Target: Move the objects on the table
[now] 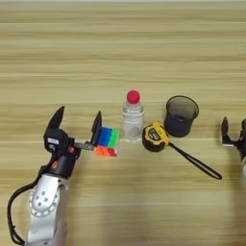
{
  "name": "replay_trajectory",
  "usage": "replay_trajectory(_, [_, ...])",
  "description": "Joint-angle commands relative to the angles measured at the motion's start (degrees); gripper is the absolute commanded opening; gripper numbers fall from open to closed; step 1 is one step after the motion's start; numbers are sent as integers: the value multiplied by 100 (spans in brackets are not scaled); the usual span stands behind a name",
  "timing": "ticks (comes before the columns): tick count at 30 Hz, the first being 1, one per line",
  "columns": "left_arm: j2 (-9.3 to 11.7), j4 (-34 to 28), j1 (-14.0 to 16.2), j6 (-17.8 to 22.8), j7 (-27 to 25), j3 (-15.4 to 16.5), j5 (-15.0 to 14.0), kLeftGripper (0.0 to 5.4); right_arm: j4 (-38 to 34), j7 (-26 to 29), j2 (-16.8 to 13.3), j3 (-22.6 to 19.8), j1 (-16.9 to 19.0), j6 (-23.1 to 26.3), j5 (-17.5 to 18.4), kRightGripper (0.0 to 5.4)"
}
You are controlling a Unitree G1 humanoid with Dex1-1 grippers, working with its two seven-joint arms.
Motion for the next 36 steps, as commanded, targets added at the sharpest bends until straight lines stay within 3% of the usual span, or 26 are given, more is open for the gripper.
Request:
replay_trajectory(1, [-26, 11, -67, 272, -90, -327, 317, 540, 31, -57, 73, 15, -66, 83, -3, 538])
replay_trajectory(8, [-124, 579, -509, 419, -12, -646, 757, 540, 43, -109, 138, 39, -89, 57, -9, 538])
replay_trajectory(16, [-162, 1539, -1103, 232, -128, -595, 742, 540, 108, -165, 214, 75, -127, 28, -18, 538])
replay_trajectory(22, [-132, 2278, -1555, 38, 52, -542, 1014, 540, 129, -164, 273, 64, -151, -1, 0, 538])
replay_trajectory(27, [-188, 2599, -1773, -68, -58, -521, 938, 540, 132, -190, 301, 67, -157, -11, -9, 538])
replay_trajectory(36, [-334, 3086, -2045, -210, -125, -603, 1065, 540, 131, -188, 315, 56, -141, -20, -3, 538])
